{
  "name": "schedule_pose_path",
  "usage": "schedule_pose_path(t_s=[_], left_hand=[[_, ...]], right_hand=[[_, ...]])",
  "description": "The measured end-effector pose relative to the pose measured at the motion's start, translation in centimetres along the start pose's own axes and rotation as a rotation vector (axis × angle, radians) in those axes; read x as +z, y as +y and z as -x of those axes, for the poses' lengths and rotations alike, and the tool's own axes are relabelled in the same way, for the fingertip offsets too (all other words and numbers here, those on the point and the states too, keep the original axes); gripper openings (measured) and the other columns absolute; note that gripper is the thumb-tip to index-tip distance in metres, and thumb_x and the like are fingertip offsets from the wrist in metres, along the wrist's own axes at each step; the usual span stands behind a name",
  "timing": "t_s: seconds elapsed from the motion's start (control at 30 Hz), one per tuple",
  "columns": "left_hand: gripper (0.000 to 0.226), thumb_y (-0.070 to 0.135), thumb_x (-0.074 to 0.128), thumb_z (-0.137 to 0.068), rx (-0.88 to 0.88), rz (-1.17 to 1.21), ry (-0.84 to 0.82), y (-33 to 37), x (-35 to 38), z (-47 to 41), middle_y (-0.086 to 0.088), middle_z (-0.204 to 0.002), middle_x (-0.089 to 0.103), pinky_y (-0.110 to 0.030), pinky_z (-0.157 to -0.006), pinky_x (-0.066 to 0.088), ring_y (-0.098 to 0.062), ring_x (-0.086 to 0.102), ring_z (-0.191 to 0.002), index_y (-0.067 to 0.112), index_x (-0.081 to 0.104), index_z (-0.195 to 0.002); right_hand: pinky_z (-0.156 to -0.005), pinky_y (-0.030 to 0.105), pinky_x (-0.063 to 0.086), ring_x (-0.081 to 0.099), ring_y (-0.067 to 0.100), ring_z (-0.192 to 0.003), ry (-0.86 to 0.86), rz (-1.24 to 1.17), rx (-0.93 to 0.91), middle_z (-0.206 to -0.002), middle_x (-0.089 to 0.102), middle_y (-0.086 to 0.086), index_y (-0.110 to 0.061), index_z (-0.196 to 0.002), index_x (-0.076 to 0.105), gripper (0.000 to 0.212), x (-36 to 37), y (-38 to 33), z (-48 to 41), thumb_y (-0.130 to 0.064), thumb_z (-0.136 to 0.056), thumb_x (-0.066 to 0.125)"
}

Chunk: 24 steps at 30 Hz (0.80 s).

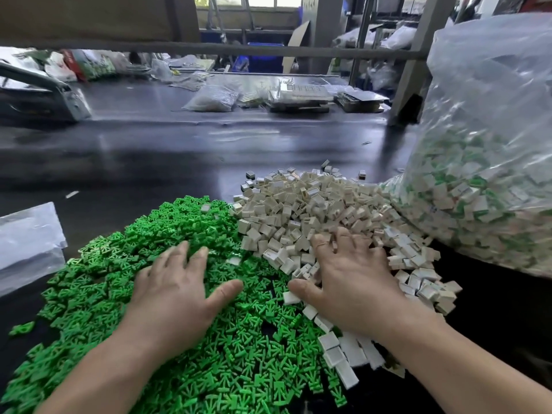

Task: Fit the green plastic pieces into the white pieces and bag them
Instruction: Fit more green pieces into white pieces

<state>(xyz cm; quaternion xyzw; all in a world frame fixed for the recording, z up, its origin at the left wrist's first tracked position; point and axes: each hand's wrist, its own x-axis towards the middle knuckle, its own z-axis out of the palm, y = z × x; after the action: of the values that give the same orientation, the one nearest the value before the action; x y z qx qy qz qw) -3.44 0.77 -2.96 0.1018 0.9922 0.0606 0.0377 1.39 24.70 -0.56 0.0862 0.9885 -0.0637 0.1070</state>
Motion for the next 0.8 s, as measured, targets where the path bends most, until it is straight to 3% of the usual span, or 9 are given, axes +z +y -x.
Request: schedule_pose_path(t_s=[0.13,0.27,0.4,0.53,0.6,0.7,0.8], left_hand=[[0.084,0.077,0.026,-0.083,0.207,0.1,0.089,0.3,0.0,0.4,0.01,-0.159,0.021,-0.03,-0.115,0.009,-0.011,0.016,-0.146,0.031,0.02,-0.153],[0.049,0.035,0.065,-0.089,0.36,0.251,0.232,0.4,-0.4,0.7,0.016,-0.138,0.052,-0.008,-0.104,0.016,0.003,0.041,-0.124,0.031,0.053,-0.137],[0.038,0.018,0.069,-0.087,0.392,0.38,0.276,0.8,-0.9,0.7,0.025,-0.118,0.06,0.002,-0.093,0.029,0.012,0.052,-0.104,0.035,0.065,-0.121],[0.029,0.016,0.07,-0.087,0.379,0.515,0.349,1.0,-1.5,1.0,0.032,-0.098,0.064,0.002,-0.08,0.041,0.016,0.058,-0.093,0.035,0.07,-0.109],[0.03,0.019,0.067,-0.087,0.351,0.632,0.345,1.1,-1.8,1.4,0.033,-0.091,0.066,-0.001,-0.076,0.046,0.015,0.061,-0.091,0.042,0.067,-0.108],[0.035,0.018,0.066,-0.087,0.33,0.713,0.274,1.4,-1.9,1.7,0.036,-0.101,0.064,-0.003,-0.073,0.048,0.011,0.063,-0.091,0.048,0.063,-0.105],[0.042,0.007,0.066,-0.087,0.325,0.692,0.213,1.5,-1.6,1.9,0.036,-0.106,0.061,-0.001,-0.073,0.045,0.011,0.061,-0.095,0.042,0.065,-0.109]], right_hand=[[-0.119,0.056,-0.004,0.0,0.035,-0.152,0.067,-0.01,-0.074,-0.166,0.004,0.009,-0.031,-0.158,0.002,0.084,-0.6,-1.3,0.6,-0.069,-0.094,0.041],[-0.116,0.049,0.022,0.027,0.029,-0.139,0.171,-0.024,-0.176,-0.151,0.032,0.01,-0.027,-0.149,0.032,0.062,-1.1,-2.5,0.8,-0.049,-0.096,0.055],[-0.109,0.043,0.036,0.04,0.024,-0.126,0.235,-0.091,-0.261,-0.139,0.047,0.007,-0.023,-0.135,0.056,0.039,-0.9,-3.0,0.5,-0.032,-0.097,0.06],[-0.108,0.036,0.04,0.048,0.021,-0.121,0.282,-0.147,-0.307,-0.132,0.053,0.004,-0.02,-0.115,0.07,0.032,-0.1,-2.2,0.2,-0.043,-0.093,0.066],[-0.101,0.03,0.046,0.054,0.016,-0.107,0.311,-0.19,-0.344,-0.124,0.057,0.004,-0.019,-0.098,0.073,0.026,0.2,-1.5,0.0,-0.043,-0.092,0.067],[-0.083,0.023,0.048,0.052,0.011,-0.091,0.331,-0.194,-0.4,-0.099,0.055,-0.007,-0.022,-0.087,0.068,0.02,0.5,-0.8,-0.1,-0.04,-0.095,0.064],[-0.075,0.023,0.045,0.053,0.01,-0.088,0.334,-0.242,-0.433,-0.096,0.053,-0.008,-0.021,-0.088,0.067,0.015,0.8,-0.7,-0.1,-0.033,-0.097,0.063]])
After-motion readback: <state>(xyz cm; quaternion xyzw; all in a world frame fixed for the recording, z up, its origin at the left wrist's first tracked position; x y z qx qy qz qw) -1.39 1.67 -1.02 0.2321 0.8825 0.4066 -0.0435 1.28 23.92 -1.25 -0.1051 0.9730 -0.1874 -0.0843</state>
